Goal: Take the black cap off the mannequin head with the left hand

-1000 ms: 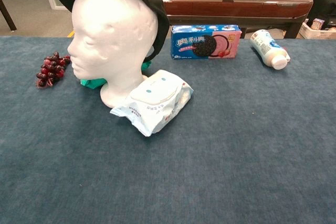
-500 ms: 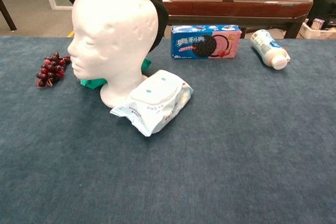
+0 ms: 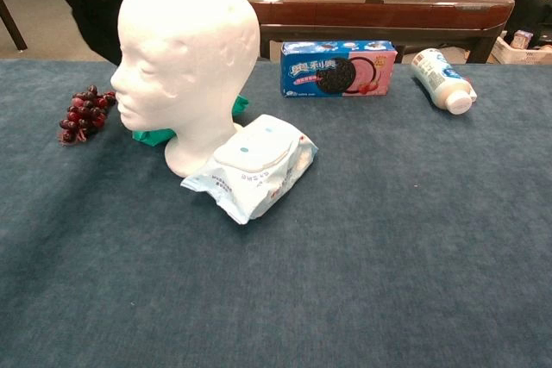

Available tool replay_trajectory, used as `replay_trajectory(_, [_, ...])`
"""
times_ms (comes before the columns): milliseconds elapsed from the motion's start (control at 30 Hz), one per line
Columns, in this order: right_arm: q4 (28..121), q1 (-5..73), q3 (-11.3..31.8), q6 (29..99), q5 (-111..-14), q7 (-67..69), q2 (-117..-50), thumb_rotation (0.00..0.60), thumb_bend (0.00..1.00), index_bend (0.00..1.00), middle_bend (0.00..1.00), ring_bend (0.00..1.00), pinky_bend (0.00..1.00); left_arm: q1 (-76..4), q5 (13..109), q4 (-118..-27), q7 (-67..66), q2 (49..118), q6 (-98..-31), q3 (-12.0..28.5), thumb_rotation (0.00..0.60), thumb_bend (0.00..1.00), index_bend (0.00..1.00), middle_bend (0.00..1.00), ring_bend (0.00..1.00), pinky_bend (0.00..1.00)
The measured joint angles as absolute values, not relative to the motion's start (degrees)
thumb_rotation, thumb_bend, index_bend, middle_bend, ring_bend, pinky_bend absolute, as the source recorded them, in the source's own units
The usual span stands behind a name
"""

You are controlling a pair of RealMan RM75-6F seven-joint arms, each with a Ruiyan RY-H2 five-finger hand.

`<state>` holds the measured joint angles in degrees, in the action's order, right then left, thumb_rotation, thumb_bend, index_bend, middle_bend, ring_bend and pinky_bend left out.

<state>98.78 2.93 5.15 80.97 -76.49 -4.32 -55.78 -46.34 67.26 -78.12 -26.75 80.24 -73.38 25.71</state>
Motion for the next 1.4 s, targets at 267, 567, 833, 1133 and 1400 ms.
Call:
replay_trajectory(267, [98.8, 2.9, 5.2, 81.0, -76.5, -4.4, -55.8, 0.600, 0.21, 0.26, 0.30, 0.22, 0.48, -44.8, 66.1, -71.8, -25.4, 80.0, -76.1, 25.9, 0.600, 0.65, 0.63, 0.58, 0.52, 0.67])
replay_trajectory(567, [98.7, 3.1, 5.1, 80.8, -76.2, -5.2, -56.2, 0.600, 0.21, 0.26, 0.30, 0.22, 0.48, -40.7, 76.1, -59.6, -19.8, 79.9, -81.9, 18.2, 0.600, 0.65, 0.63, 0.58, 0.52, 0.67])
replay_trajectory(833, [98.8, 3.3, 5.0, 80.5, -76.0, -6.2, -56.6, 0.600, 0.21, 0.26, 0.30, 0.22, 0.48, -31.7, 83.2, -50.2, -13.8, 83.2, -86.6, 8.3, 0.600, 0.63, 0.63, 0.59, 0.52, 0.68])
replay_trajectory(1133, [98.8, 3.5, 4.9, 80.2, -75.7, -6.9, -56.9, 0.600, 0.21, 0.26, 0.30, 0.22, 0.48, -26.0, 80.9, -61.8, -24.6, 81.6, -85.4, 5.2, 0.600, 0.63, 0.63, 0.49, 0.49, 0.68])
replay_trajectory(1400, [98.8, 3.5, 4.9, 80.2, -75.8, -7.1, -57.0, 0.600, 0.21, 0.27, 0.30, 0.22, 0.48, -22.0, 77.0, -82.8, -38.8, 76.0, -83.1, 2.3, 0.600, 0.47, 0.39, 0.33, 0.42, 0.66])
